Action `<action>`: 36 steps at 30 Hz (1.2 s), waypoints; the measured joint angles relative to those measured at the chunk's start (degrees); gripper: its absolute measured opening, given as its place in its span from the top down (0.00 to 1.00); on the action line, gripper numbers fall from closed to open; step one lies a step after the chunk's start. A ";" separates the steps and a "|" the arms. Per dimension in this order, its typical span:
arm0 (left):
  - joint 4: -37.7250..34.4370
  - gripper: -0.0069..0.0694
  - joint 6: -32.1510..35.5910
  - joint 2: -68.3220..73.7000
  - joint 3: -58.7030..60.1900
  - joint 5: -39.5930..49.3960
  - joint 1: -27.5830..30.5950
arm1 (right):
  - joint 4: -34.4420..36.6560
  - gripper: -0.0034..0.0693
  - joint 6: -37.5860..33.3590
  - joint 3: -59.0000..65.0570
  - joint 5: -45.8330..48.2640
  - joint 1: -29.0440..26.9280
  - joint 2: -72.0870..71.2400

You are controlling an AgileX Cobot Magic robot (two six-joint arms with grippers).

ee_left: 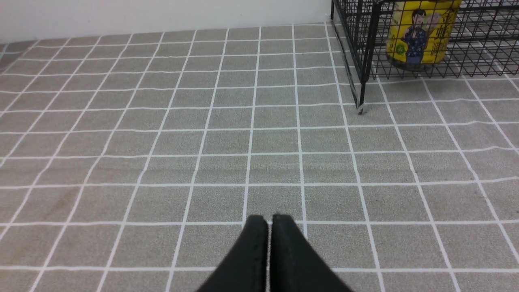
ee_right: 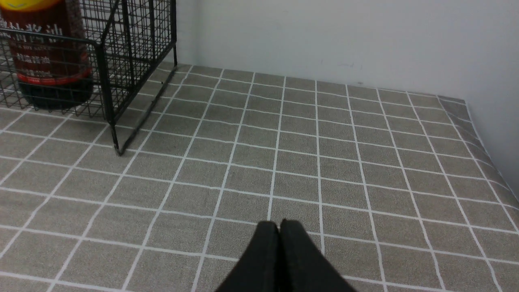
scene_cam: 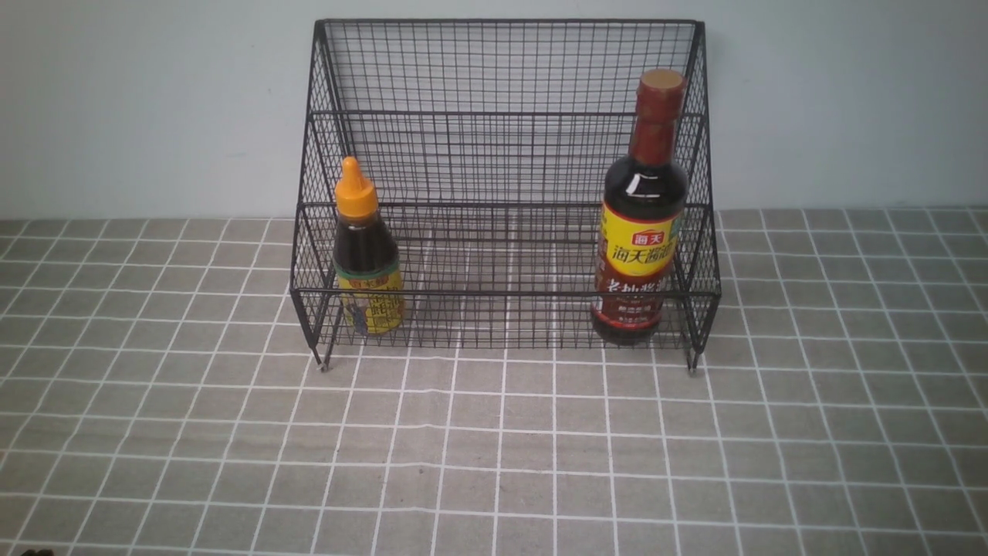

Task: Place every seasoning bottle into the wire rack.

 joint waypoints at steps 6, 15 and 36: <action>0.00 0.92 0.00 0.00 0.00 0.00 0.00 | 0.12 0.97 1.61 0.02 -0.14 0.00 0.00; 0.00 0.92 0.00 0.00 0.00 0.00 0.00 | 0.13 0.97 1.71 0.02 -0.14 0.00 0.00; 0.00 0.92 0.00 0.00 0.00 0.00 0.00 | 0.17 0.97 1.74 0.02 -0.27 0.00 0.00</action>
